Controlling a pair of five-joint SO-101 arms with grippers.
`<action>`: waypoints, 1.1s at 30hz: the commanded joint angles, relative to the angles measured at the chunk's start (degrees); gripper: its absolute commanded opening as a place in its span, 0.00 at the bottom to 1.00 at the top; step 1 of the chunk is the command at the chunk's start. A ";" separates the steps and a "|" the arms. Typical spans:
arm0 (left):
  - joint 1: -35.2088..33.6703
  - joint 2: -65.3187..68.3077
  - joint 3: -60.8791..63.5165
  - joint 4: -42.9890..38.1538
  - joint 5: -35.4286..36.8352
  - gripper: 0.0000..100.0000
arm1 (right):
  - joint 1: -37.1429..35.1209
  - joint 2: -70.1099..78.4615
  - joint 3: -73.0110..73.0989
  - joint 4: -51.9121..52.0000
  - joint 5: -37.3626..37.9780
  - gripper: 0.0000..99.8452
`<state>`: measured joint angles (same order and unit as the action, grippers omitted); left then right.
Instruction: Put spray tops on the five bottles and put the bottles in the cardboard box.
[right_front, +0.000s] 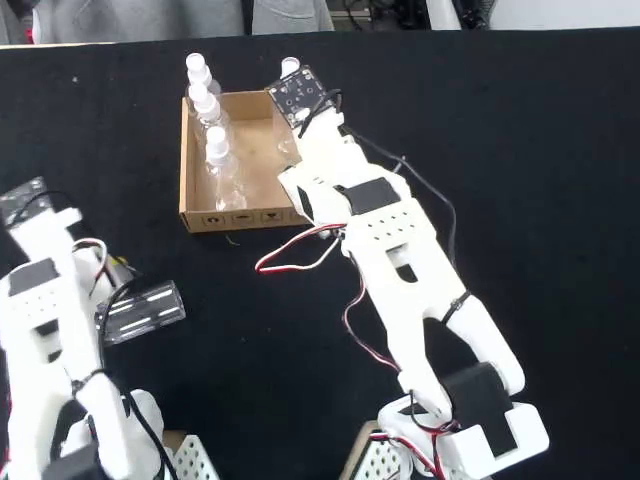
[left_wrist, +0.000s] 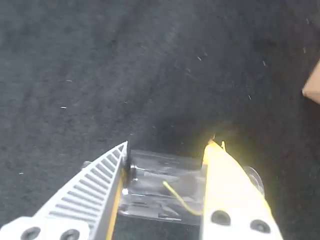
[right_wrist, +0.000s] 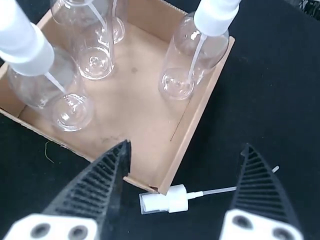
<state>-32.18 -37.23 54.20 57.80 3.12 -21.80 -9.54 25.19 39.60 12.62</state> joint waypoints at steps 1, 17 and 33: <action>-3.03 -5.36 1.01 -2.20 1.85 0.22 | -1.32 -4.00 -4.44 0.79 0.26 0.29; -22.99 -7.21 1.54 -2.11 -4.48 0.22 | -1.32 -4.00 -4.53 1.05 0.26 0.29; -27.82 -7.03 4.44 2.99 -17.85 0.23 | -1.32 -3.56 -4.44 0.97 0.26 0.29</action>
<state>-59.87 -42.95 58.68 60.79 -12.88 -21.80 -9.54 25.19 40.66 12.62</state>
